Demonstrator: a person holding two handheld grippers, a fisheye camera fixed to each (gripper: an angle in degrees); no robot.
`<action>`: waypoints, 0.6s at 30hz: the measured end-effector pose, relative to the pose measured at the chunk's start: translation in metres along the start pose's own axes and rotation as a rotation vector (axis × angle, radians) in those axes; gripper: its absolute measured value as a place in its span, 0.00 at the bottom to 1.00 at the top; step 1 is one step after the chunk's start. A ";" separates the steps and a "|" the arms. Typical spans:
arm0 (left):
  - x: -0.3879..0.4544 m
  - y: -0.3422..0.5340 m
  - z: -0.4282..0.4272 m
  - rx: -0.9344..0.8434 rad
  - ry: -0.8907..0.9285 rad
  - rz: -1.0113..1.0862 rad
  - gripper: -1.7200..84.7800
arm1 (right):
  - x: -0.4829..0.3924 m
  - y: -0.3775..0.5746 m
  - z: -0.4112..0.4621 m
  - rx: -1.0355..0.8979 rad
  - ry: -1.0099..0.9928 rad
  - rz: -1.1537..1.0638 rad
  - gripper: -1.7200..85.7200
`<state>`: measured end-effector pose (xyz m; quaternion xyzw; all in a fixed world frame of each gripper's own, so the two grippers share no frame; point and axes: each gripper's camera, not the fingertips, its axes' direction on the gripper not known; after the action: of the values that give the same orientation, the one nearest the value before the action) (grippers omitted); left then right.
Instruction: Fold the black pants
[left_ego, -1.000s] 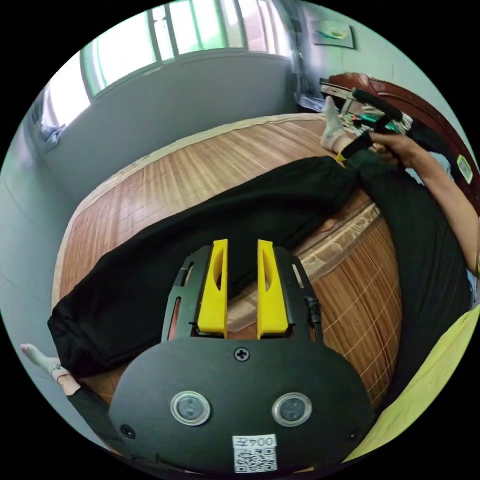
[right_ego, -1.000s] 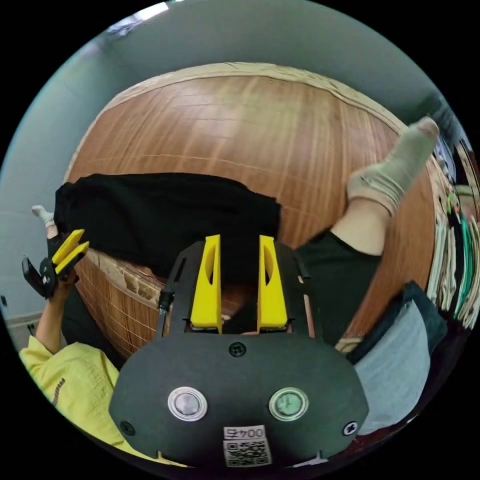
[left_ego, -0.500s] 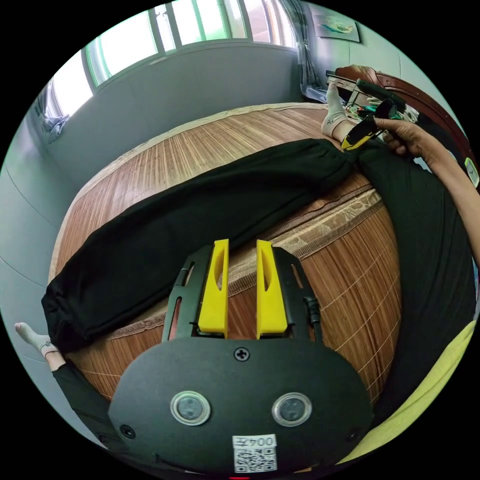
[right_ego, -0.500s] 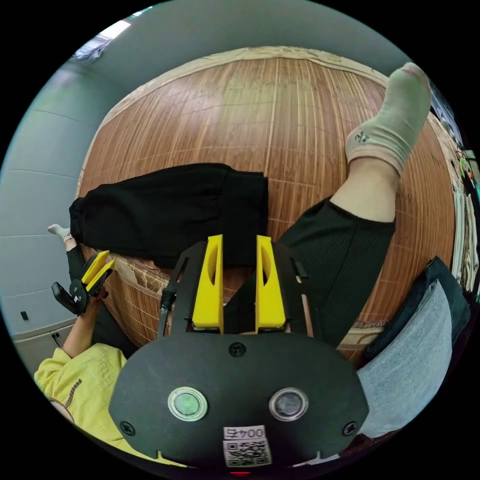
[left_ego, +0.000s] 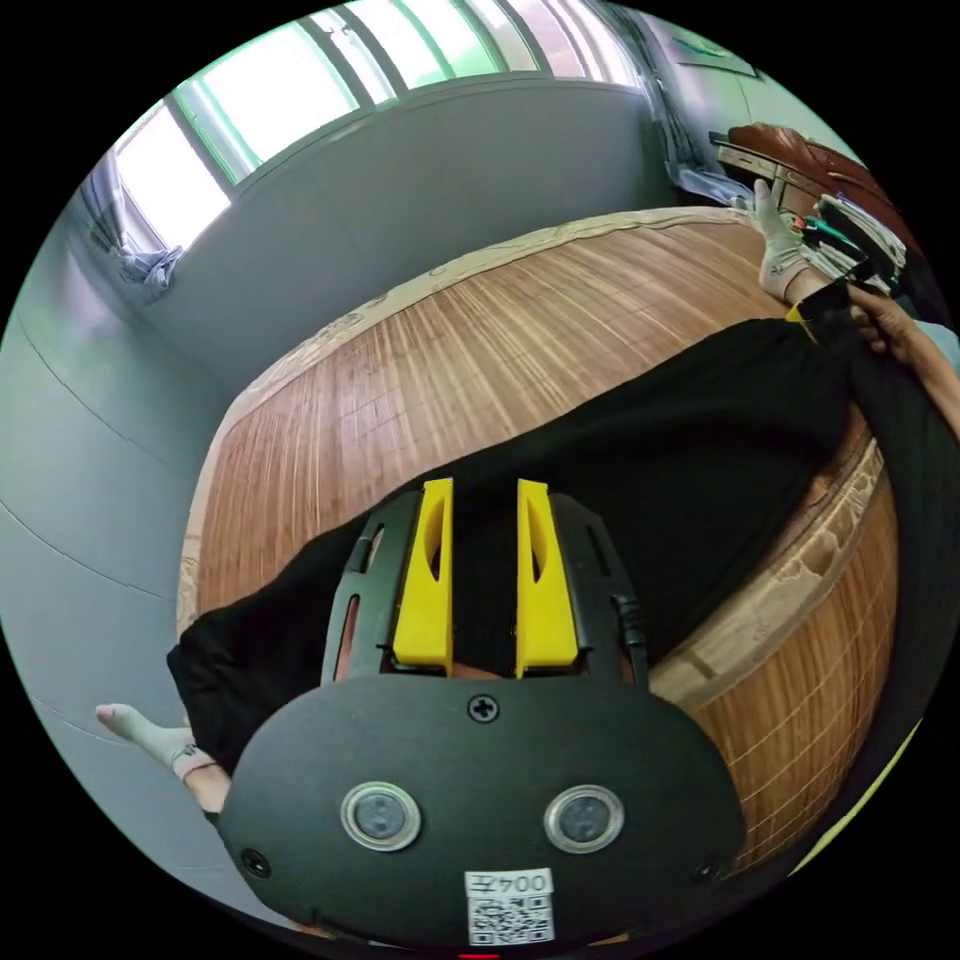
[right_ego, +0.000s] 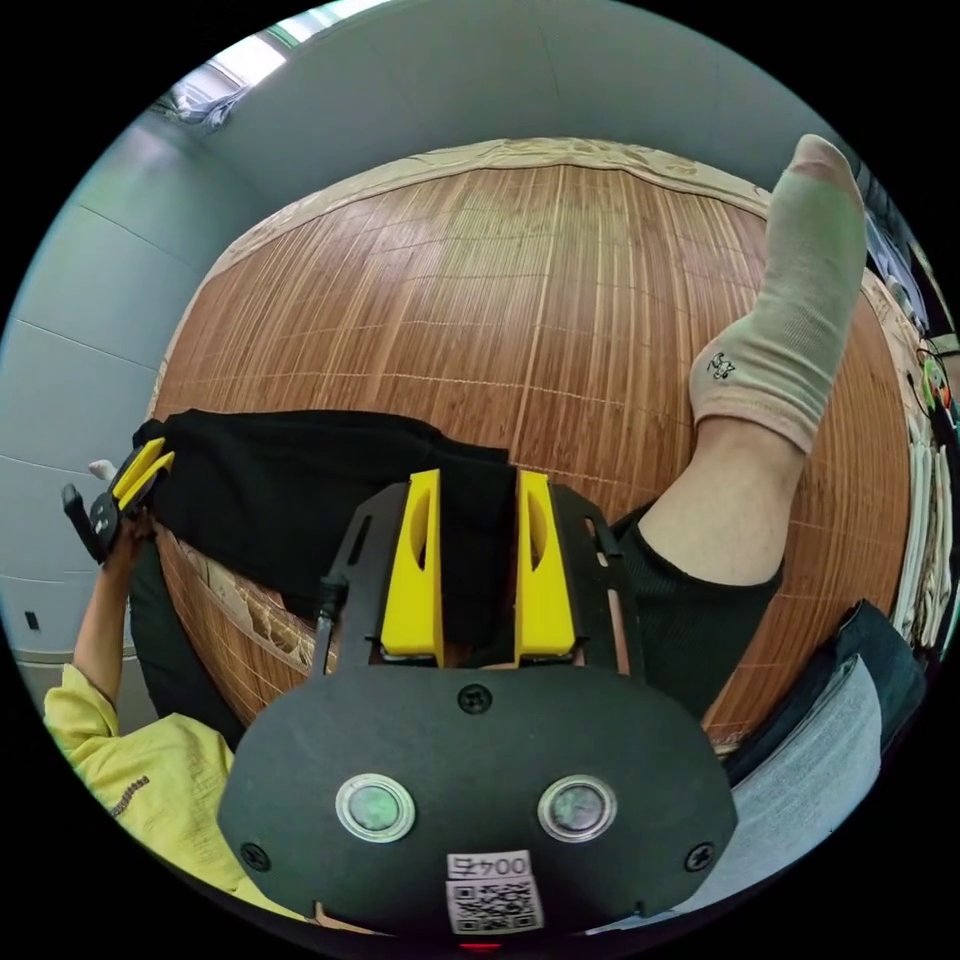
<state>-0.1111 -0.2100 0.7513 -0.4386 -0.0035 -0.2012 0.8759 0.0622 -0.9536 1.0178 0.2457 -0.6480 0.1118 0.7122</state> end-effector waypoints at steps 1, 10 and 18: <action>-0.007 -0.005 0.007 -0.007 0.002 0.017 0.14 | -0.001 -0.001 0.003 -0.020 -0.005 -0.005 0.16; -0.019 -0.032 0.054 -0.096 0.067 0.114 0.15 | -0.010 -0.002 0.010 -0.058 -0.016 0.002 0.15; 0.005 -0.023 0.063 -0.093 0.037 0.190 0.04 | -0.035 0.011 0.002 -0.006 0.084 -0.017 0.10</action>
<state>-0.1045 -0.1756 0.8084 -0.4732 0.0637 -0.1252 0.8697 0.0507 -0.9390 0.9860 0.2442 -0.6157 0.1141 0.7405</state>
